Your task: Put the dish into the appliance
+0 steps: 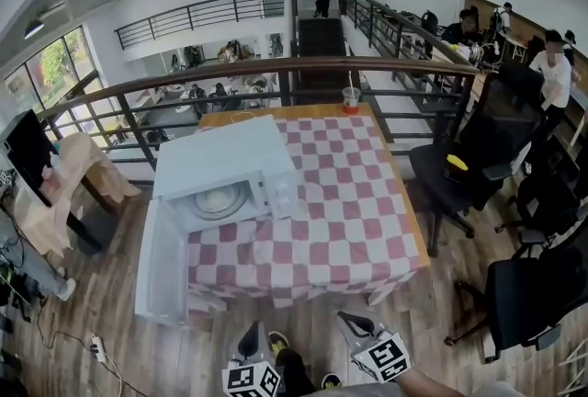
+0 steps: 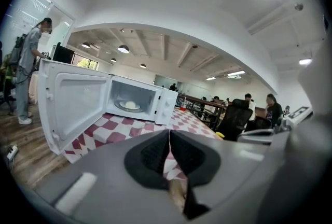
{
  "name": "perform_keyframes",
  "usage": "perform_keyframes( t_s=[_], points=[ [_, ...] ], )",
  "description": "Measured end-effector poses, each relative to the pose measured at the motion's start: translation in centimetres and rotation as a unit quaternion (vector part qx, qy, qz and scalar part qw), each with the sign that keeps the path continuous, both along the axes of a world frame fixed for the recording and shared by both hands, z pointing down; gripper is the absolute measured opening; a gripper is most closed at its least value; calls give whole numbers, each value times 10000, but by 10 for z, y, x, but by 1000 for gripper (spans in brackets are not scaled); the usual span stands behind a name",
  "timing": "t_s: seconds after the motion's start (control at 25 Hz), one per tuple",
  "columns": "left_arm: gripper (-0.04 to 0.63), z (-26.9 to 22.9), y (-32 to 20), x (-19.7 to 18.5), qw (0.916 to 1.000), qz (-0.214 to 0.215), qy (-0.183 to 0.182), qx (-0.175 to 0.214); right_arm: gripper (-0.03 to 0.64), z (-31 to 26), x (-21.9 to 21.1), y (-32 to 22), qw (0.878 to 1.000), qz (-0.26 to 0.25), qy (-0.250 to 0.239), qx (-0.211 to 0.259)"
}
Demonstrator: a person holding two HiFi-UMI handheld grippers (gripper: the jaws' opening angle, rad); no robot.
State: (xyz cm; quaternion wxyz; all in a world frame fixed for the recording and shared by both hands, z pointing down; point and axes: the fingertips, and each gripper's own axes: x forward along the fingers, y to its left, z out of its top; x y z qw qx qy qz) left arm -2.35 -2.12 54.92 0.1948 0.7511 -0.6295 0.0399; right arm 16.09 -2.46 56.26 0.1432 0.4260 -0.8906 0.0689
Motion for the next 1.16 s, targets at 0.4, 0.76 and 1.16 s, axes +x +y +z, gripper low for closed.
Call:
perform_keyframes(
  t_s=[0.4, 0.76, 1.16],
  points=[
    [14, 4, 70, 18, 9998, -189, 30, -64, -2, -1, 9, 55, 9999, -136, -36, -6],
    [14, -8, 80, 14, 9996, -177, -190, 78, -2, -5, 1, 69, 9995, -307, -79, 90],
    [12, -10, 83, 23, 9998, -122, -167, 42, -2, -7, 3, 68, 9993, -361, -86, 95]
  ],
)
